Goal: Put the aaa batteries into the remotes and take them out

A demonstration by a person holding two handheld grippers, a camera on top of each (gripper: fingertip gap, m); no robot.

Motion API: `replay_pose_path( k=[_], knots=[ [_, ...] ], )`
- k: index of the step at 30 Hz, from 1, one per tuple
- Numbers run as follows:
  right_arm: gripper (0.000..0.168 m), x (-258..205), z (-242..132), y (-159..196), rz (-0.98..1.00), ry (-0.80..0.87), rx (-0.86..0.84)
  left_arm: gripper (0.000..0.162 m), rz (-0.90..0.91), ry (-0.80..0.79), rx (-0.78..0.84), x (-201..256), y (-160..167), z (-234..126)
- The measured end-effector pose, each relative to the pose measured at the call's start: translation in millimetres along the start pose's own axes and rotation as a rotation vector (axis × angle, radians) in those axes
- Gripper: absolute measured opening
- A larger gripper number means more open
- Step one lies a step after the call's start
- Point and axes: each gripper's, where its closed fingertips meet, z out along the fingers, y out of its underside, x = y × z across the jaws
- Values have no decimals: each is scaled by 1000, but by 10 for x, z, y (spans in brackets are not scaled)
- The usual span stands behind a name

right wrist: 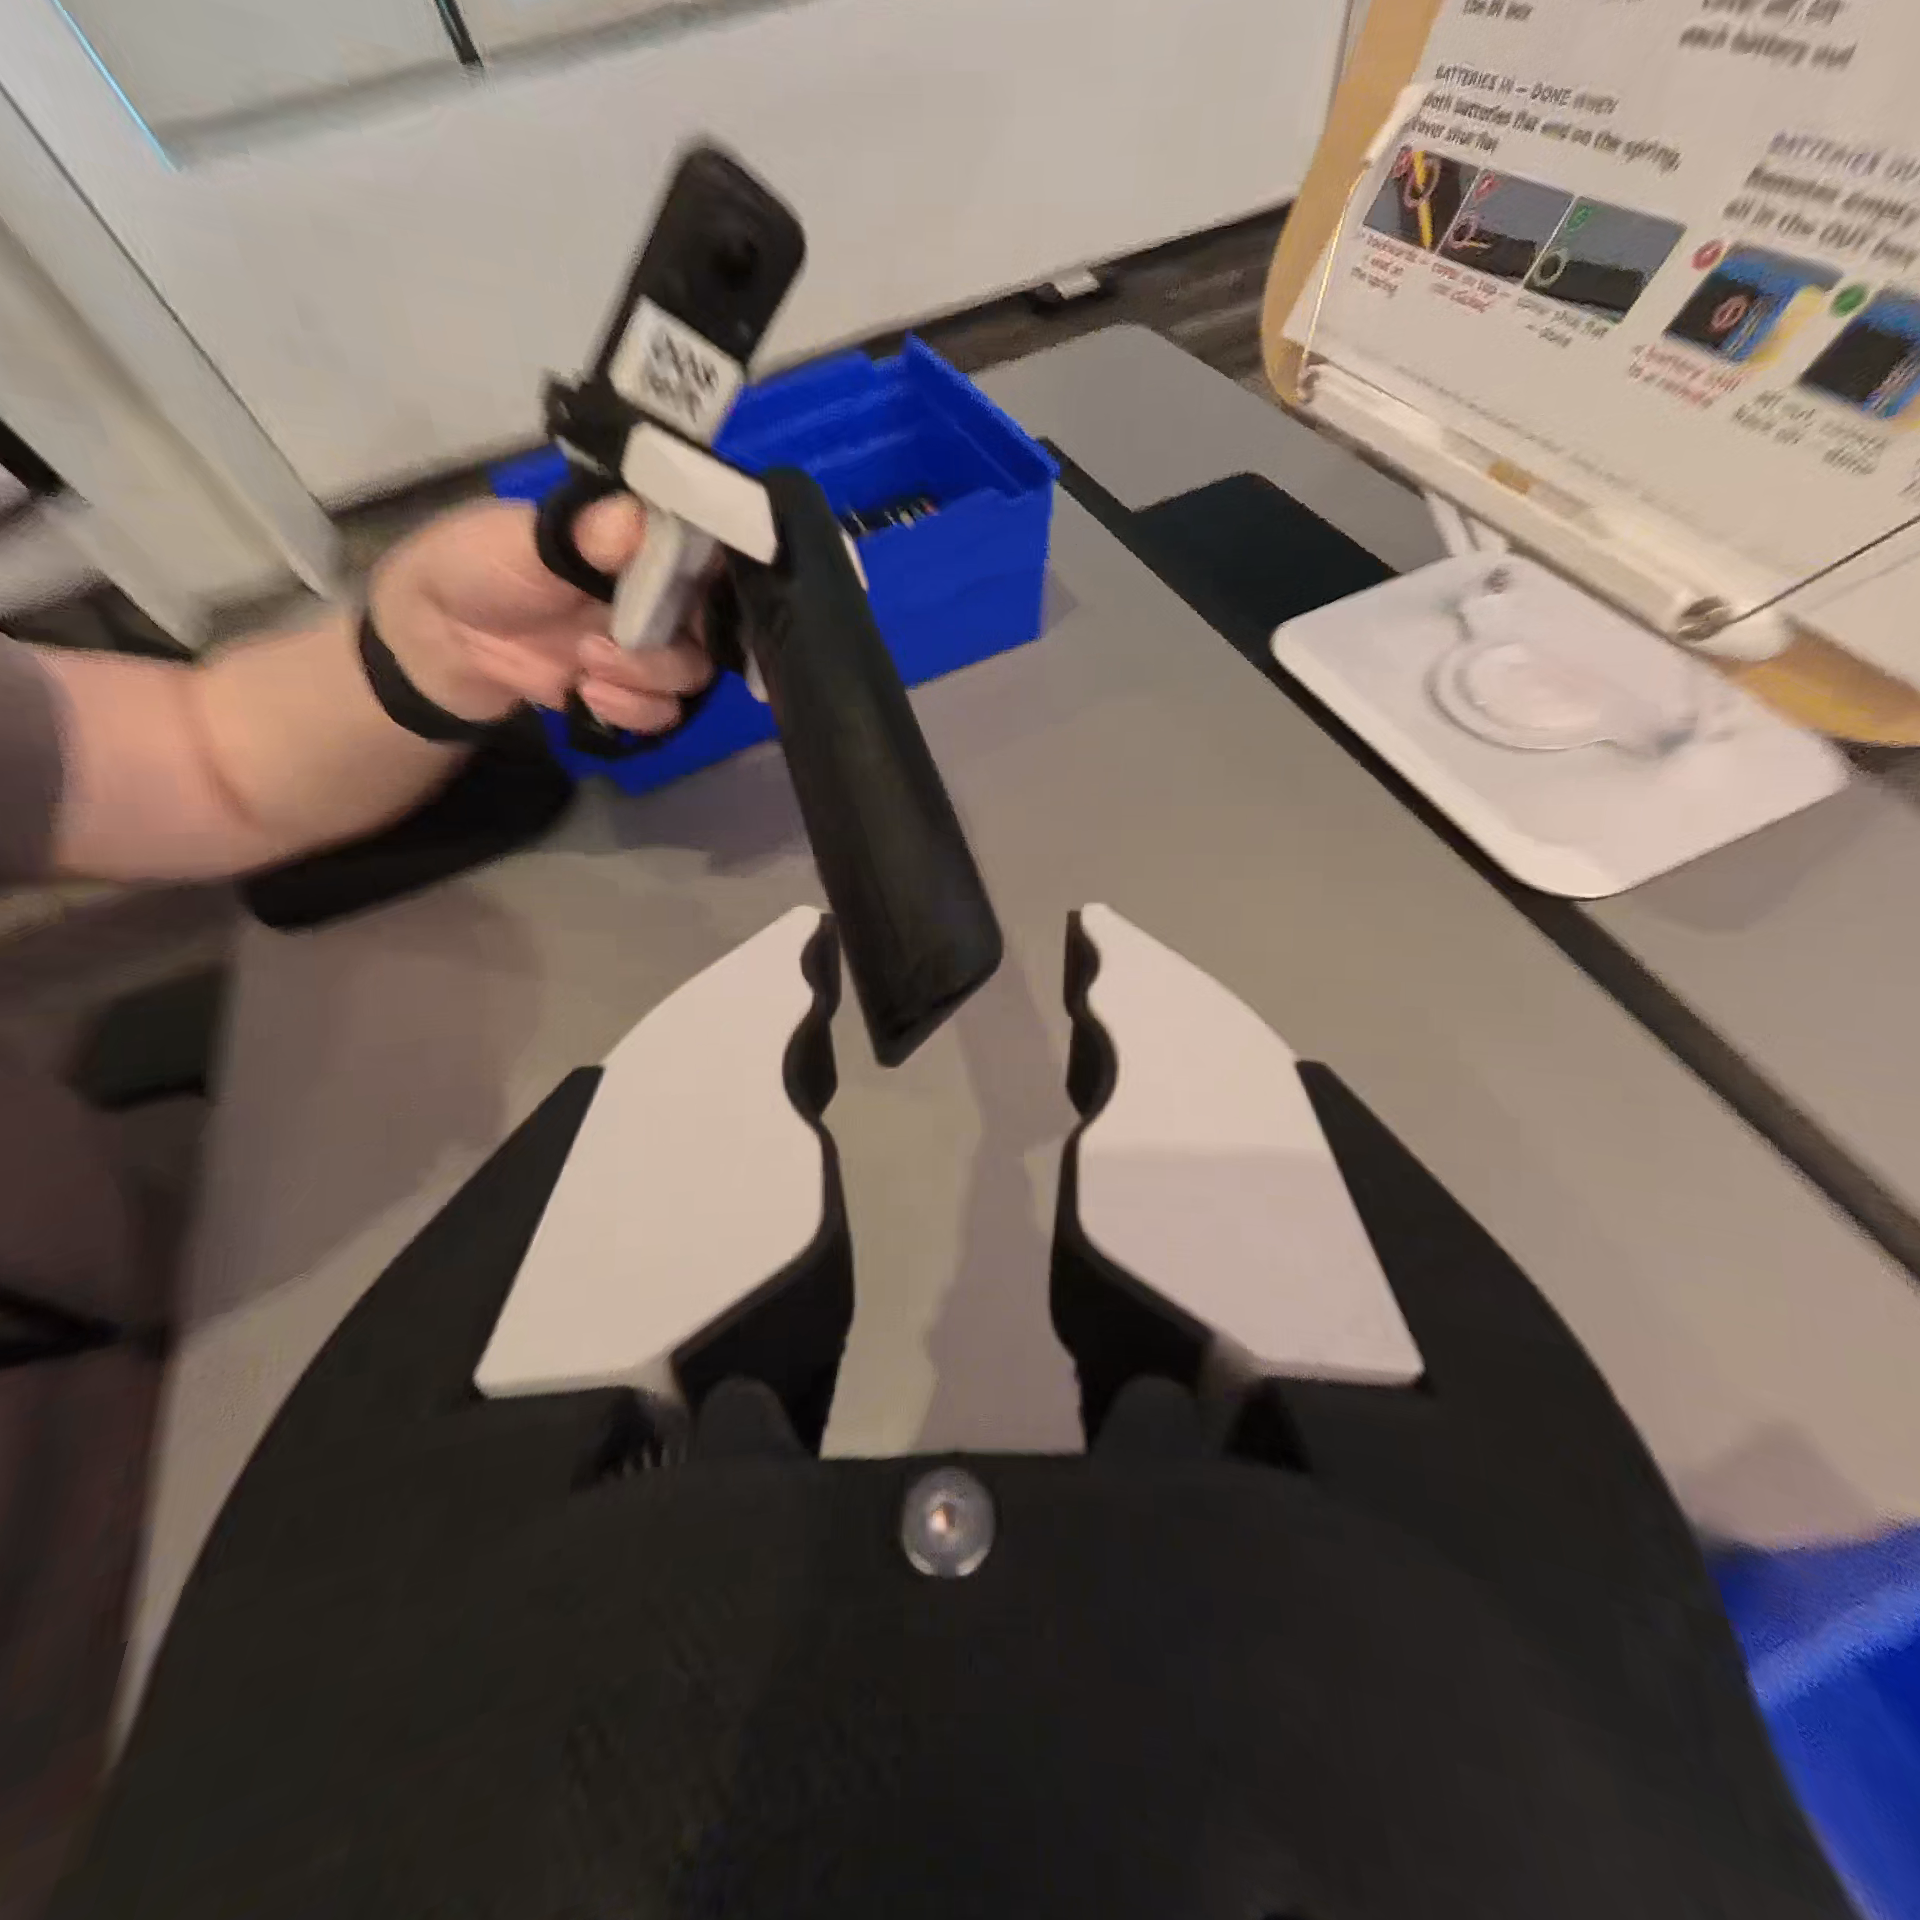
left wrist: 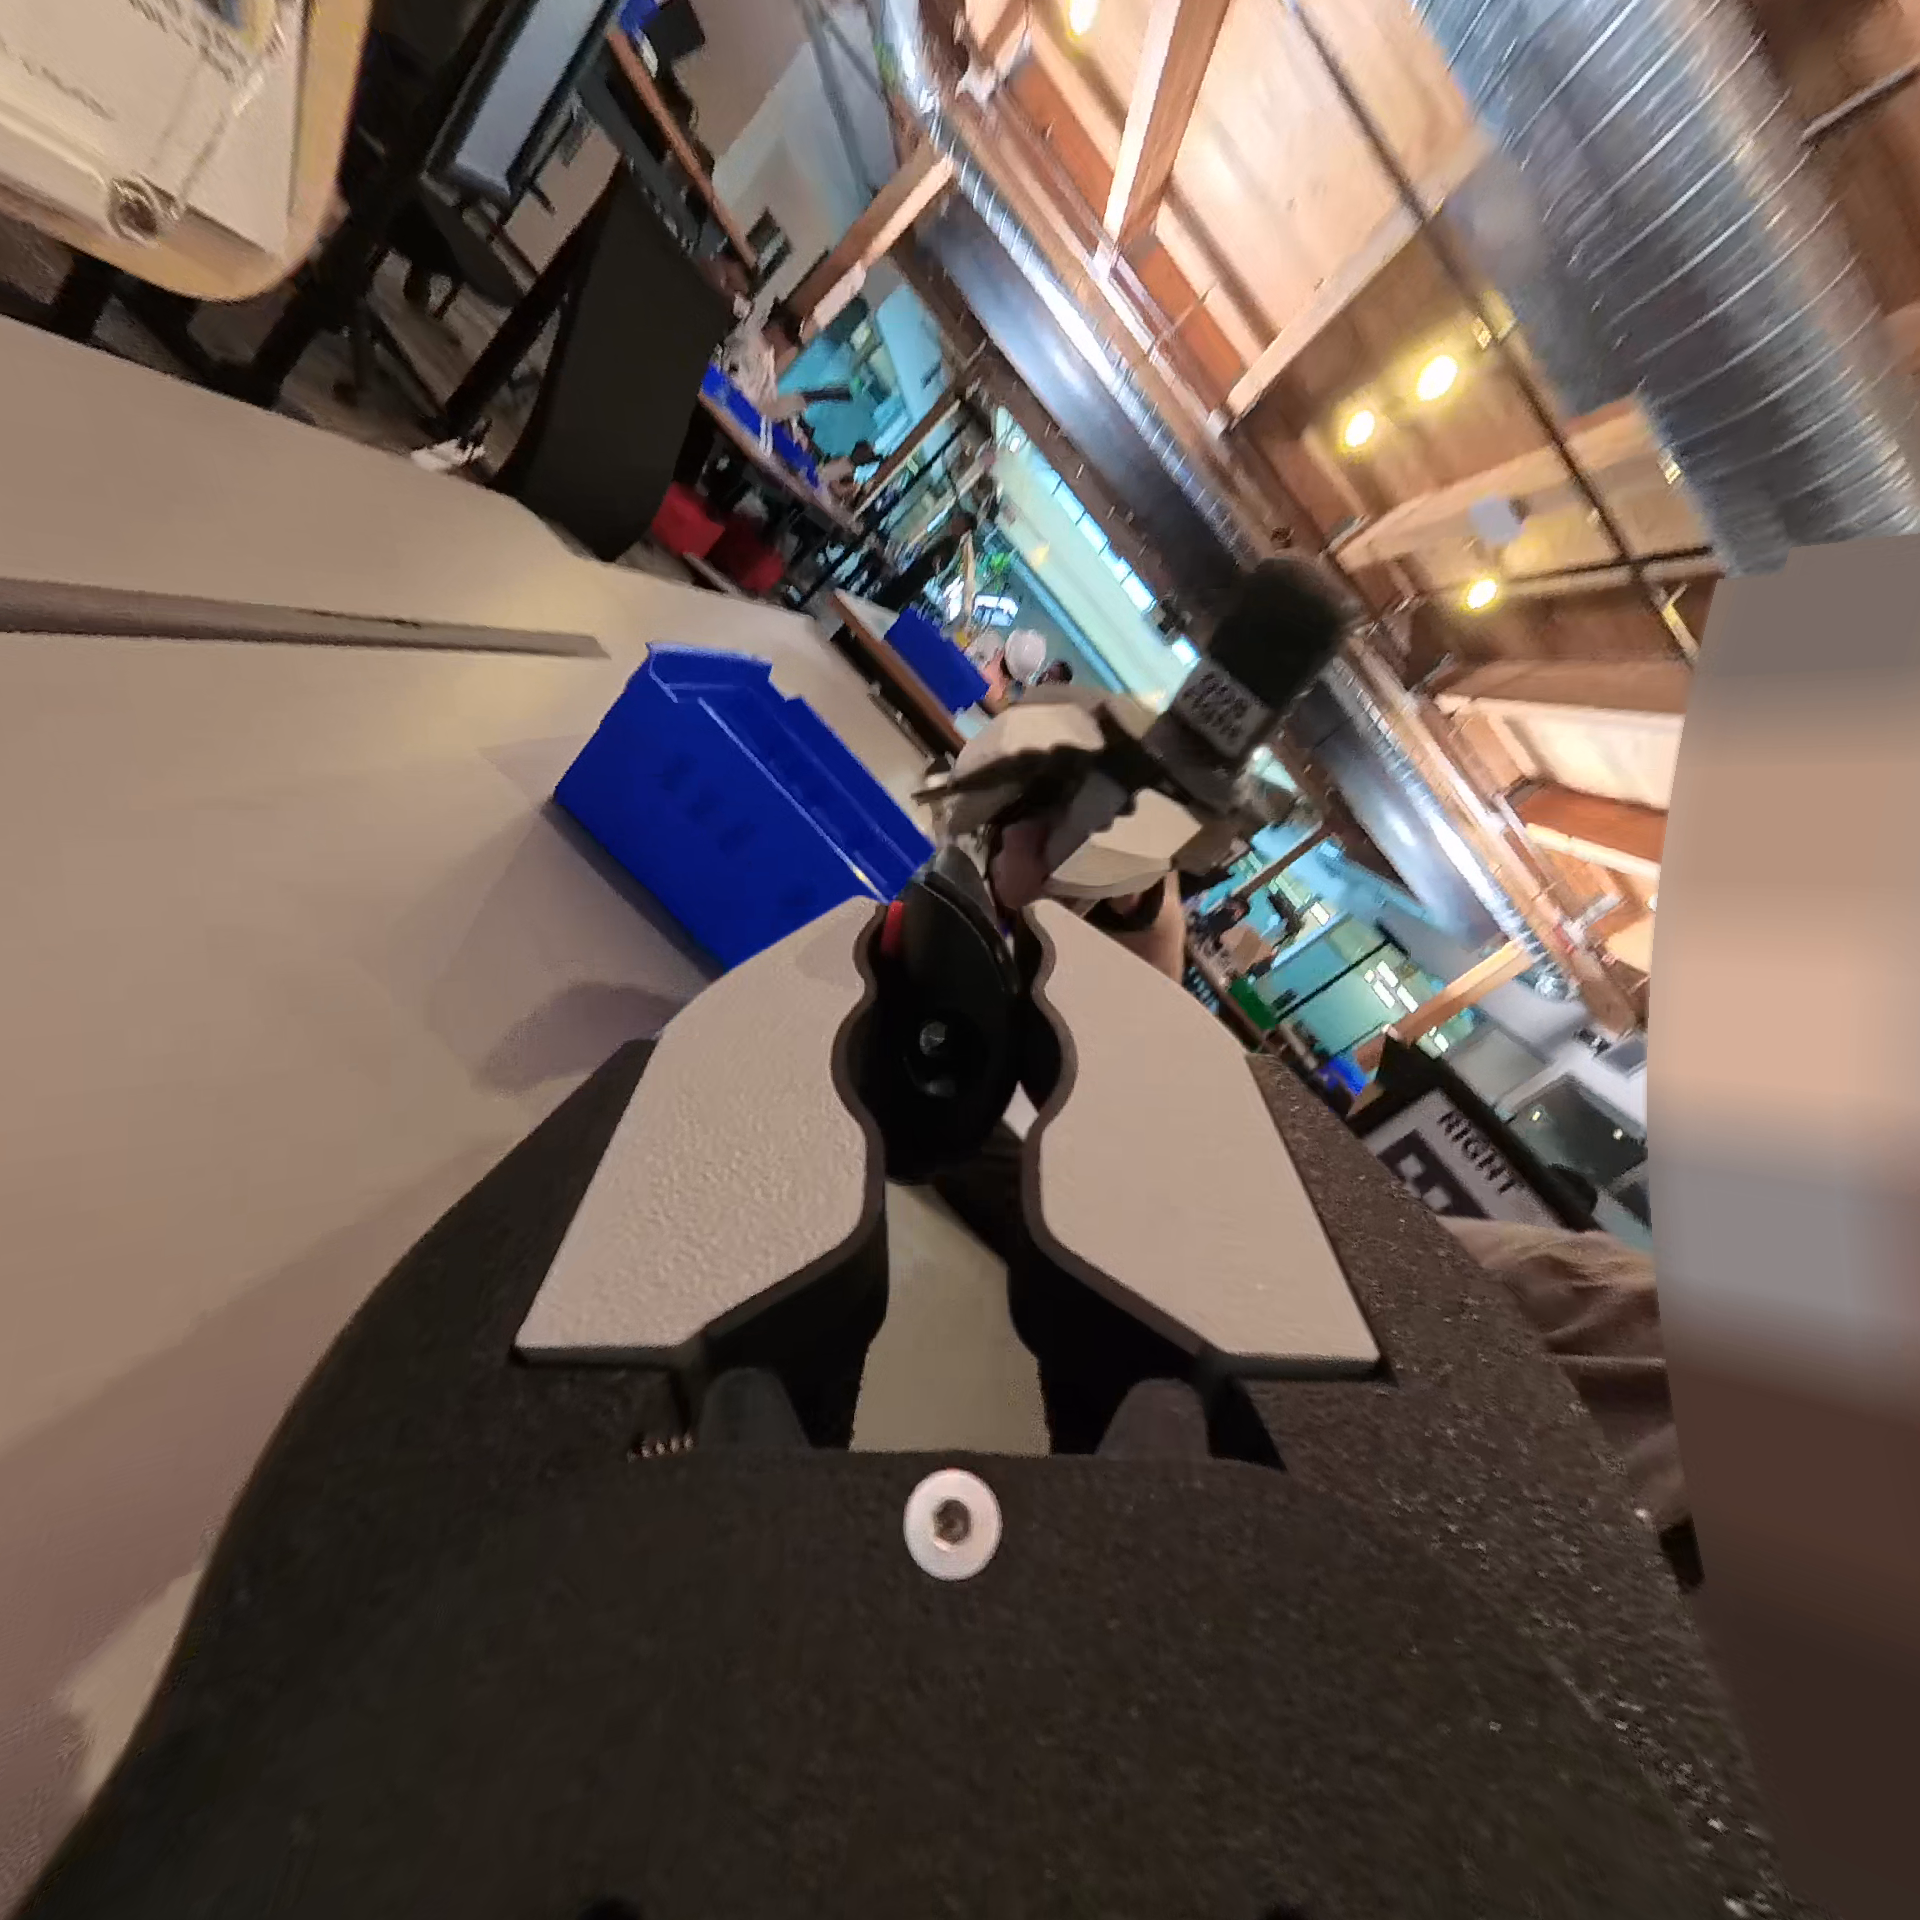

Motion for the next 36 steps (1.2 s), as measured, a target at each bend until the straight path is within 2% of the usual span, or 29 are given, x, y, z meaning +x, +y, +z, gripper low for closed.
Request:
replay_pose_path(
  k=[2, 5, 9, 11, 15, 18, 20, 23, 27, 31, 34, 36],
  knots=[
    [44, -73, 46, 38, -108, 51, -68, 22, 23, 0, -53, 33, 75, 39],
    [44, -322, 246, 163, -168, -36, -152, 22, 31, 29, -123, 120, 183, 90],
    [44, -436, 381, 297, -100, -127, -210, 22, 29, 33, -176, 138, 284, 124],
    [34, -498, 371, 317, -68, -168, -224, 22, 36, 42, -183, 157, 299, 134],
    [33, -521, 373, 400, 17, -173, -287, 22, 47, 38, -197, 146, 339, 159],
    [37, -471, 364, 366, -19, -72, -234, 22, 0, 47, -177, 117, 330, 164],
    [60, -358, 305, 276, -109, 91, -148, 22, -50, 56, -148, 96, 305, 156],
    [73, -364, 242, 178, -248, 253, -49, 22, -68, 39, -135, 44, 311, 157],
    [75, -508, 300, 189, -384, 358, -57, 22, -83, -1, -137, -27, 379, 190],
    [73, -563, 397, 287, -605, 498, -137, 22, -154, 17, -112, -47, 380, 192],
    [69, -543, 448, 357, -674, 541, -199, 22, -178, 24, -106, -65, 383, 186],
    [67, -510, 473, 346, -654, 526, -215, 22, -169, 20, -116, -58, 409, 200]
  ],
)
